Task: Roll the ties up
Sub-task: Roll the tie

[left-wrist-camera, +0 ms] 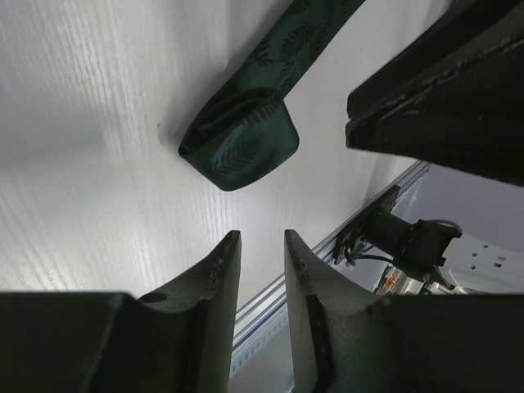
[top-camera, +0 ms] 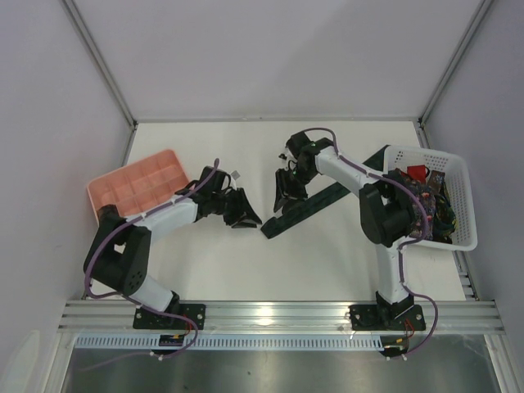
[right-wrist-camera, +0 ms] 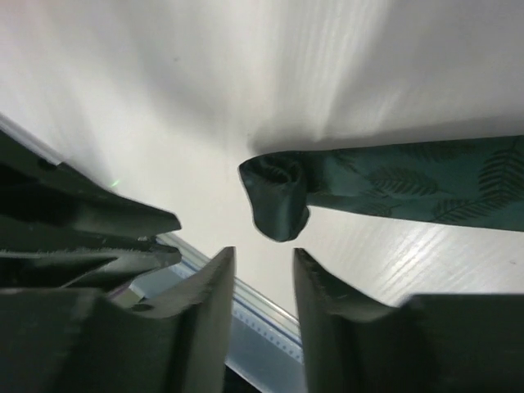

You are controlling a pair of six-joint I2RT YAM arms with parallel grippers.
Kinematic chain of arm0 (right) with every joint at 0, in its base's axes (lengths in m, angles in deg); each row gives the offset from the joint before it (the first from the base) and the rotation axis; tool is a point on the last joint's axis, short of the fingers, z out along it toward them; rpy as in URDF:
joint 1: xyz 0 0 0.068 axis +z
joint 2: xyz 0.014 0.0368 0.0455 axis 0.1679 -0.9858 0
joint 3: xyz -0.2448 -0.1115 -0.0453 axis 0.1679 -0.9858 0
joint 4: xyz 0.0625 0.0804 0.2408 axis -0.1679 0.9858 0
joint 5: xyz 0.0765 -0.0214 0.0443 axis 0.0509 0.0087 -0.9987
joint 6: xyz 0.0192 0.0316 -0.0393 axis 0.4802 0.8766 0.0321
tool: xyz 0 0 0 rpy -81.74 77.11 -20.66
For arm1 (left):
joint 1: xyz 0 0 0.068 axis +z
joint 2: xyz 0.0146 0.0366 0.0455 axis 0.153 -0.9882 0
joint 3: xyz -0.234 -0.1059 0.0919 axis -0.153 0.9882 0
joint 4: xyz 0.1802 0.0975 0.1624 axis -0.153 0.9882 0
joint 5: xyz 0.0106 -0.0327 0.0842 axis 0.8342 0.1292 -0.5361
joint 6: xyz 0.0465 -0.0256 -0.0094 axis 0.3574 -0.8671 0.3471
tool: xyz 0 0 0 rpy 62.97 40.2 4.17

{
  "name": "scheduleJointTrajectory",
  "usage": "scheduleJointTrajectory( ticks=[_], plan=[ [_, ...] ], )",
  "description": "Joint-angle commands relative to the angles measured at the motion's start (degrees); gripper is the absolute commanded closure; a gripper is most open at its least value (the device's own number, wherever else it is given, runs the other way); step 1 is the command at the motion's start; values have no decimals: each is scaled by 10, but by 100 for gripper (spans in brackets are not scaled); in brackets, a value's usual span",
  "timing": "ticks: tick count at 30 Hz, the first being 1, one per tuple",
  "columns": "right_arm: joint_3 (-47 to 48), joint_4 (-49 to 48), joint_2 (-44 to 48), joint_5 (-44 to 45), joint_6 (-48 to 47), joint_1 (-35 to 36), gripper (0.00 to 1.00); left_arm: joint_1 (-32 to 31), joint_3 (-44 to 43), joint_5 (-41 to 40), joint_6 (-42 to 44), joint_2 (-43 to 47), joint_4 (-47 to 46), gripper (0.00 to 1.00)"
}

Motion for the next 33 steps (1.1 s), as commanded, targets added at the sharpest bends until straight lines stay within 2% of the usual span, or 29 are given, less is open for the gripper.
scheduleJointTrajectory(
  ticks=[1,3,4,7,11,22,27,33],
  plan=[
    [-17,-29,35,-59,-14,5,63,-2,-30,-14,-12,-2,-11,67],
    [-23,-41,27,-75,-9,9,71,-2,-28,-19,-14,-1,-3,67],
    [-24,-43,23,-86,-8,11,81,-2,-23,-19,-15,1,-4,67],
    [-27,-57,7,-99,-5,13,93,-2,-6,-15,-26,8,-12,67],
    [-29,-61,-14,-87,-15,13,95,-2,5,-8,-36,13,-15,65],
    [-33,-74,-45,-48,-29,10,97,-2,49,1,-107,23,-52,51],
    [-35,-78,-52,-26,-33,9,98,-3,74,8,-157,15,-101,44],
    [-35,-88,-59,-3,-43,5,100,-12,75,23,-203,-22,-151,43]
  ],
)
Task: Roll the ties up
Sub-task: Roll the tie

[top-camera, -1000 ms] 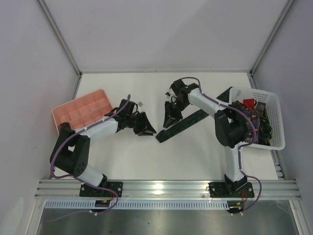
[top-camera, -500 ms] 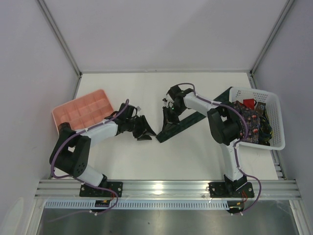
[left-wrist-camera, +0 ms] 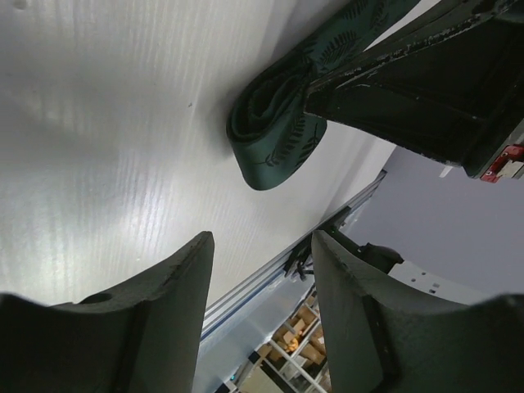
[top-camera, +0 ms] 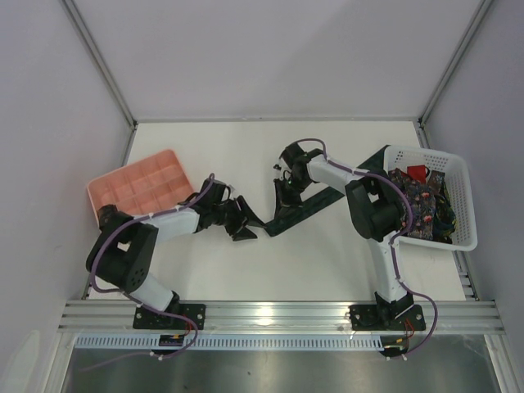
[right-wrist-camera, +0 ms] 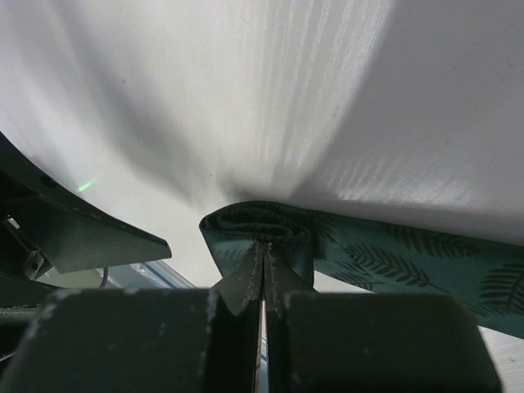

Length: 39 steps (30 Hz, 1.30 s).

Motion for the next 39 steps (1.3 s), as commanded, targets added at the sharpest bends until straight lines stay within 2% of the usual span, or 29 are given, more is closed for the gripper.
scheduleJointTrajectory(
  ticks=[1,13,20,25,33,39],
  plan=[
    [-6,-17,-8,25,-16,-4,100,-10,-6,18,-47,-22,-53,43],
    [-47,-54,6,16,-14,-11,100,-31,-30,-32,-133,-75,-89,41],
    [-50,-60,6,7,-11,-20,100,-39,-49,-51,-149,-111,-83,40],
    [-48,-59,6,5,-12,-25,100,-43,-66,-50,-155,-147,-84,43],
    [-46,-59,1,-3,-11,-27,100,-45,-100,-57,-143,-178,-59,60],
    [-39,-54,1,-8,-10,-25,100,-43,-97,-71,-95,-169,-7,93]
  ],
)
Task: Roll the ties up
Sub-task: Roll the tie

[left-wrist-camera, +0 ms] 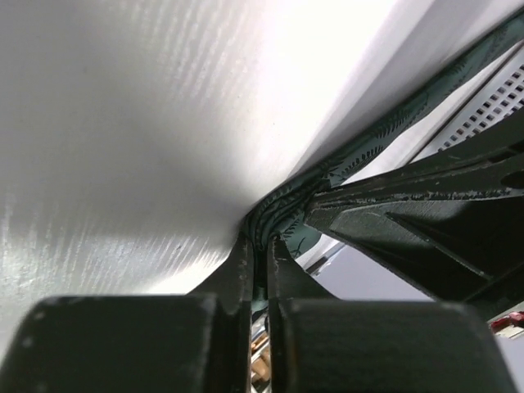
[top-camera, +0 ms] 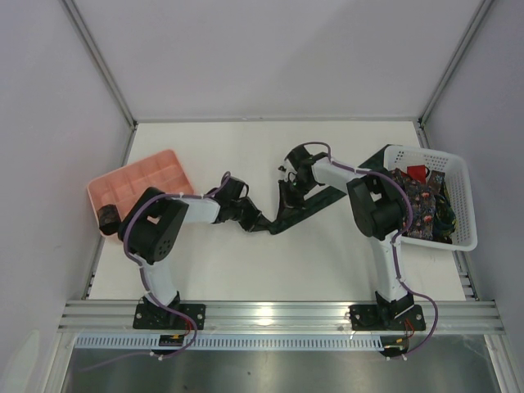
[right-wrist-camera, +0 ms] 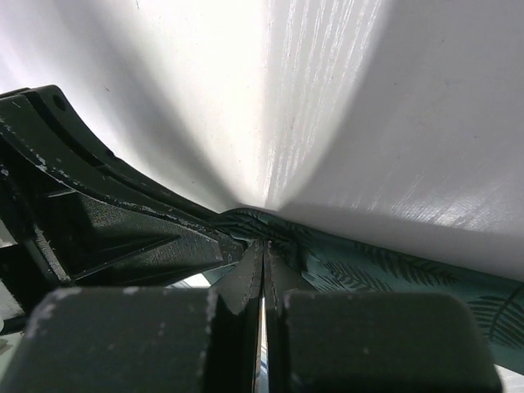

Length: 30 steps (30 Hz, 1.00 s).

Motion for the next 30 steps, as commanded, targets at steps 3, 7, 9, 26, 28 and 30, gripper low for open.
scheduleJointTrajectory(
  ticks=[3,7,9,26,28,30],
  plan=[
    [11,5,5,14,-9,3,100,1,-3,-34,64,16,93,99],
    [15,11,13,11,-8,19,100,14,18,-61,110,59,149,100],
    [11,11,19,11,-2,36,100,21,26,-83,138,93,189,100],
    [13,-15,45,-3,49,118,100,49,29,-143,193,184,334,100],
    [14,-20,42,-12,49,123,100,50,29,-139,192,184,333,100],
    [17,-22,35,-20,51,127,100,51,29,-135,189,183,333,100]
  ],
)
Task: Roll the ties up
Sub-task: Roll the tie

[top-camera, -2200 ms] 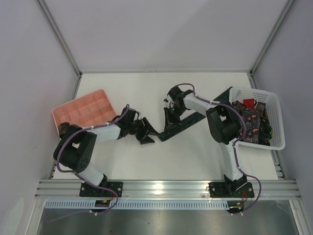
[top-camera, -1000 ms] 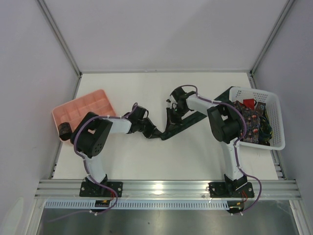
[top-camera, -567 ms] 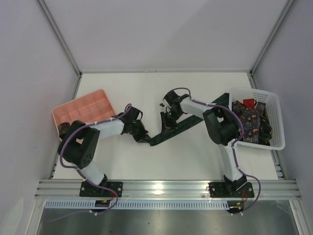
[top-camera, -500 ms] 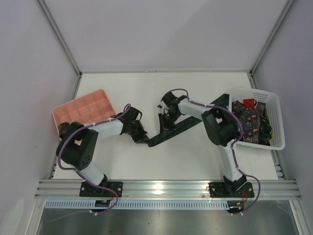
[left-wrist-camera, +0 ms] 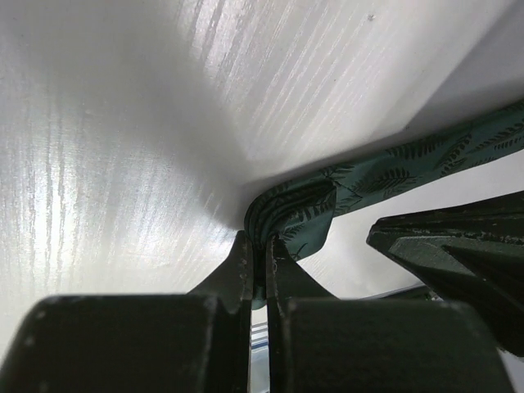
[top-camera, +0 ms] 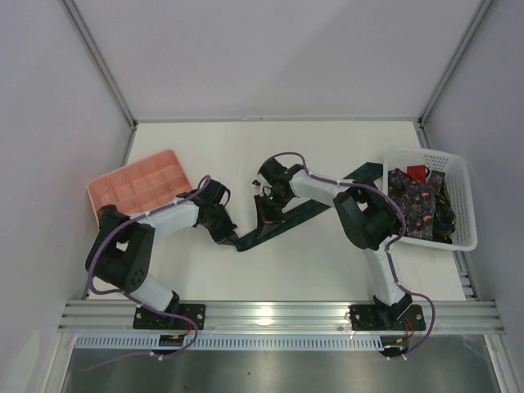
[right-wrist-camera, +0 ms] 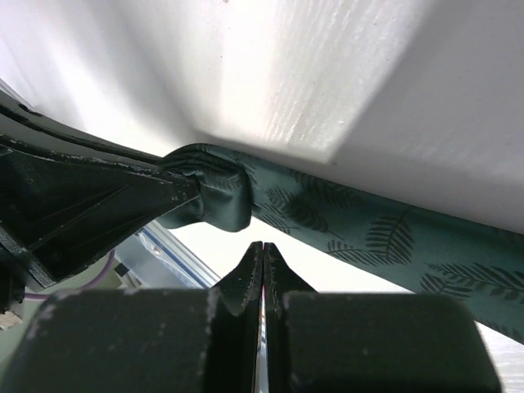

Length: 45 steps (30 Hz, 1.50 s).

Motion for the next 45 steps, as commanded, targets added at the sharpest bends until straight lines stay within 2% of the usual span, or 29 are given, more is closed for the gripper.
scheduleJointTrajectory(
  ticks=[1,29,39,45],
  plan=[
    [17,-13,17,-18,9,10,100,4,-2,-4,9,16,14,100],
    [60,-48,-66,-55,37,25,100,13,-30,-3,-3,25,35,99],
    [80,-24,-67,-36,25,26,100,17,-42,-3,-5,23,44,100],
    [88,-2,-36,-17,11,27,100,19,-44,-6,-3,20,45,99]
  ],
)
